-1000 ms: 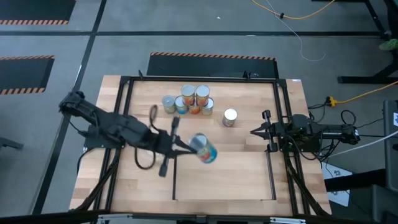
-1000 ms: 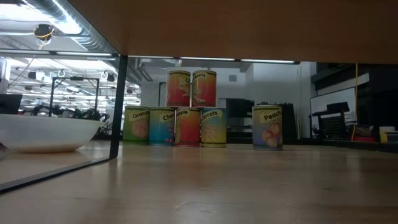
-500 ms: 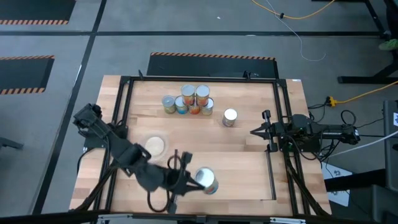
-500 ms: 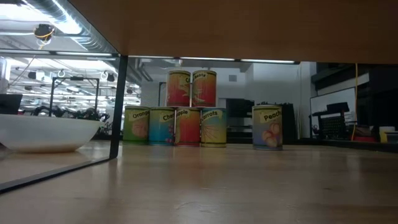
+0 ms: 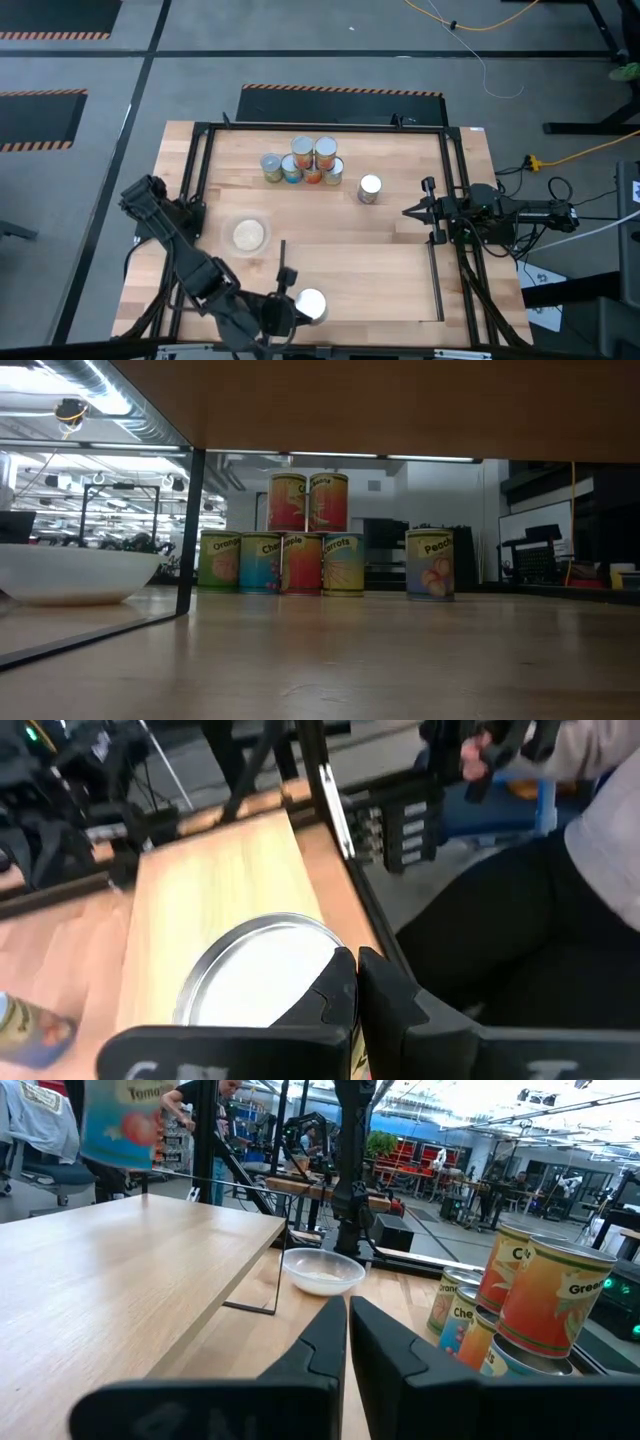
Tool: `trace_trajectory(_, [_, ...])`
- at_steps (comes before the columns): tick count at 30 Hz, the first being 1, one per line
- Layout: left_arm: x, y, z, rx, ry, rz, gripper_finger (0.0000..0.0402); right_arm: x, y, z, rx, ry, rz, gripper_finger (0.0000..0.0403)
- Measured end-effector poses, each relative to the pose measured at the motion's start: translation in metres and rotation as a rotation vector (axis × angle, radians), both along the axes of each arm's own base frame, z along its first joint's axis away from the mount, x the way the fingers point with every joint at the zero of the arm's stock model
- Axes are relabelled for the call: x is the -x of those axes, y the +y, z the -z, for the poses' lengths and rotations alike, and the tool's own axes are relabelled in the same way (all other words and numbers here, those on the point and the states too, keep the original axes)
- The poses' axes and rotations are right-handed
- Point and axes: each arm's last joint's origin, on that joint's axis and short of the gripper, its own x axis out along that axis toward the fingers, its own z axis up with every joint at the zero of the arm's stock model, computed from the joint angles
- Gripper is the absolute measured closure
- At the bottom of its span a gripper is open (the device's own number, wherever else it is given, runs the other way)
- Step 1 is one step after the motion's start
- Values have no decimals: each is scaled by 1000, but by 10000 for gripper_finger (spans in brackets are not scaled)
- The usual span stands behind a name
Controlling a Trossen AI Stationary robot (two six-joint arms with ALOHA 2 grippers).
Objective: Pick and place cans onto a shelf
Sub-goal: Put the canned tomatoes on the shelf
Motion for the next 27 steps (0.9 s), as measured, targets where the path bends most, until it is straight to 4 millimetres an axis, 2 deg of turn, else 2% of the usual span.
trace_trajectory(7, [-5,-5,22,-74,87,-12,401,0,0,0,0,0,0,379])
trace_trajectory(27, [-8,4,24,-100,117,-32,395,0,0,0,0,0,0,379])
